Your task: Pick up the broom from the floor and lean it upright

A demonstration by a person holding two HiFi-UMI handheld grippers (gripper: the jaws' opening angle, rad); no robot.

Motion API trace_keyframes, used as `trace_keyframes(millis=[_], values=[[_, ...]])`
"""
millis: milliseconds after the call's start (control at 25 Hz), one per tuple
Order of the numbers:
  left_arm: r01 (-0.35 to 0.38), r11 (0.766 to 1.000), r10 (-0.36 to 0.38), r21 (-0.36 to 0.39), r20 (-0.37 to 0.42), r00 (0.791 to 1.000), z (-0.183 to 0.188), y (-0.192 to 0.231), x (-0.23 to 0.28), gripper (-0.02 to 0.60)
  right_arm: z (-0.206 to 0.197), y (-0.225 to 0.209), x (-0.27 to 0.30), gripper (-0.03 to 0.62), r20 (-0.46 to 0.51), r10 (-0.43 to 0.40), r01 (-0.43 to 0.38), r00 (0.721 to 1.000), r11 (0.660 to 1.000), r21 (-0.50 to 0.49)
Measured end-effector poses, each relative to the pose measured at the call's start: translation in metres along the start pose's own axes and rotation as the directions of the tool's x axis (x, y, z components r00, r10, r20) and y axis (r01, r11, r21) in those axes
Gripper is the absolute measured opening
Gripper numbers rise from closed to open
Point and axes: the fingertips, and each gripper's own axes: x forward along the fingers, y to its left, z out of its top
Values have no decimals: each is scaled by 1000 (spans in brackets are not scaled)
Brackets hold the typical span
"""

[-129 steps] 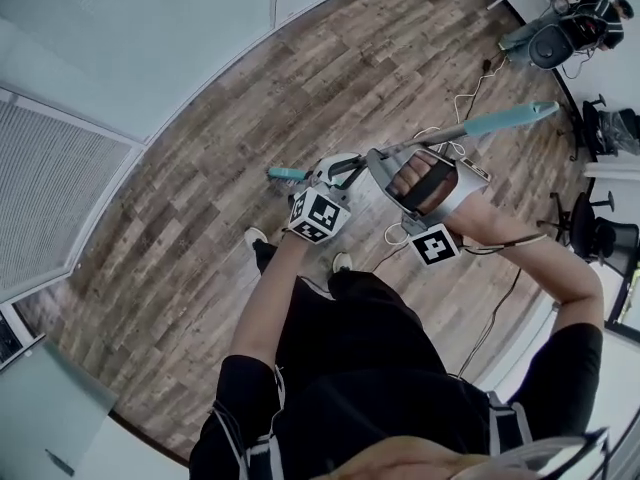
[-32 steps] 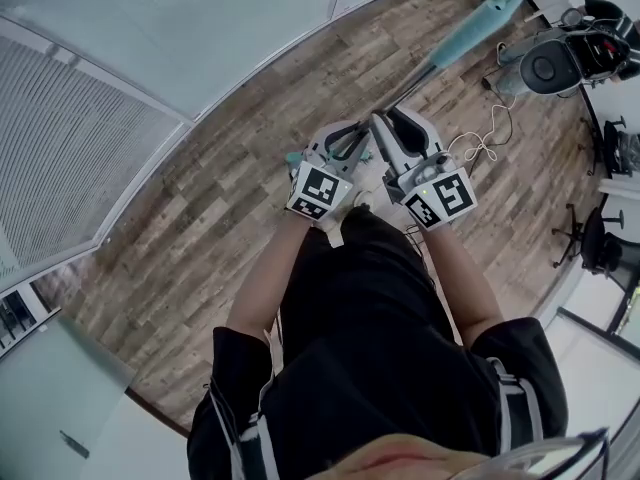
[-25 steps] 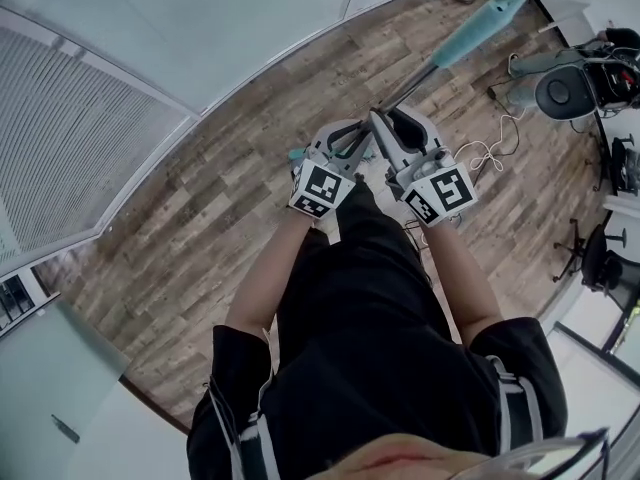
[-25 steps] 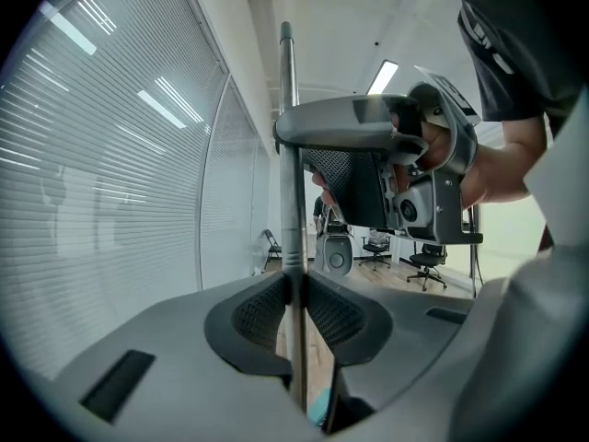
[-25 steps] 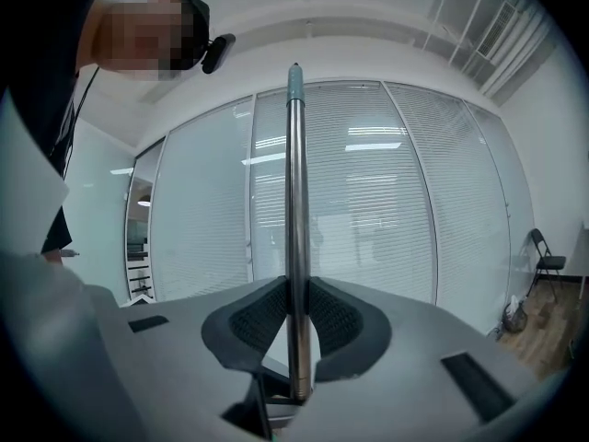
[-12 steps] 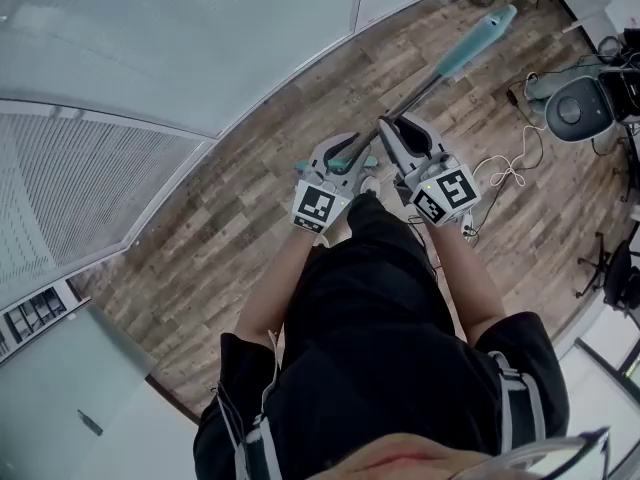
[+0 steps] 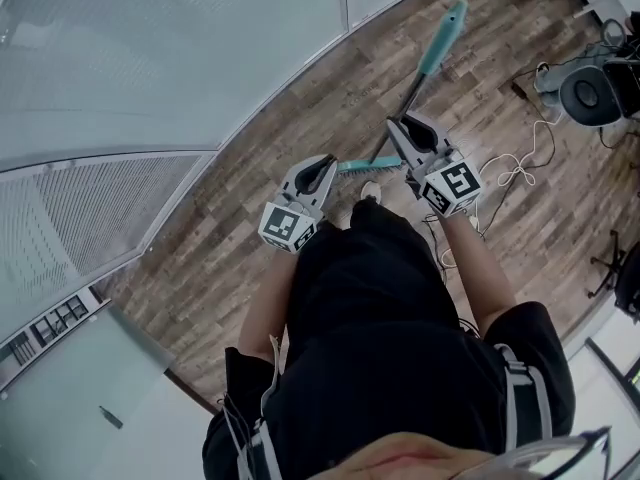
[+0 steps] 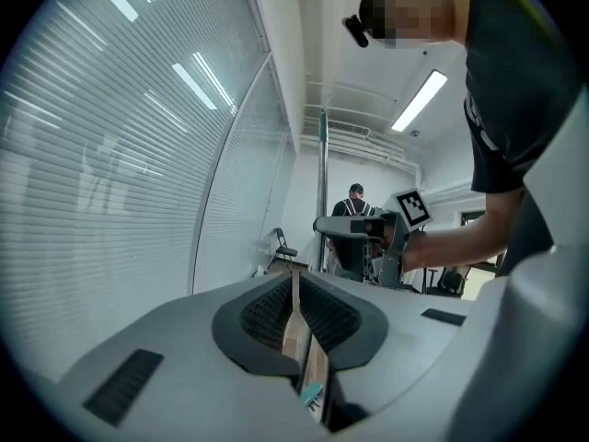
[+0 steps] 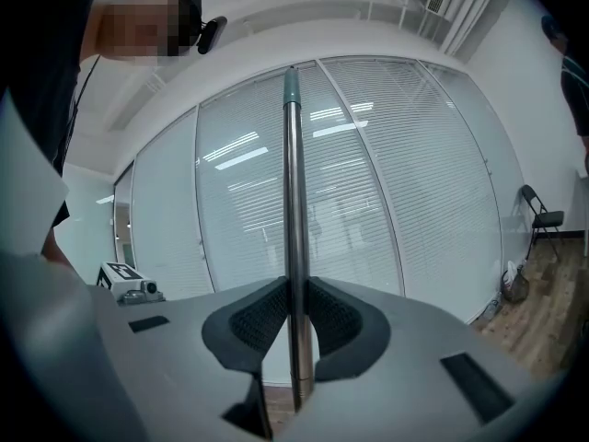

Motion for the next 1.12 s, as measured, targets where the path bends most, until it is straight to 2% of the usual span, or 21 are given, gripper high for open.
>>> trace_keyframes(millis=[120, 320, 560, 720, 920, 1120], values=[[-24, 999, 23, -45, -2, 1000, 1, 7, 8, 29, -1, -30, 3, 80, -12, -19, 19, 1000, 1000, 7], [-13, 997, 10, -73, -39, 999, 1, 32, 28, 25, 0, -72, 28, 80, -36, -58, 59, 998, 998, 9], [50, 995, -52, -90, -15, 999, 0, 80, 73, 25, -5, -125, 75, 80, -51, -120, 122, 991, 992, 27], [25, 981, -22, -190, 16, 1000, 11, 126, 109, 25, -5, -150, 111, 80, -63, -140, 141, 988, 990, 17], [122, 982, -124, -145, -5, 992, 28, 149, 151, 25, -12, -174, 157, 80, -110, -123, 126, 986, 992, 20], [144, 976, -152, -164, -39, 988, 49, 179, 174, 25, -26, -196, 204, 80, -153, -97, 104, 984, 994, 40]])
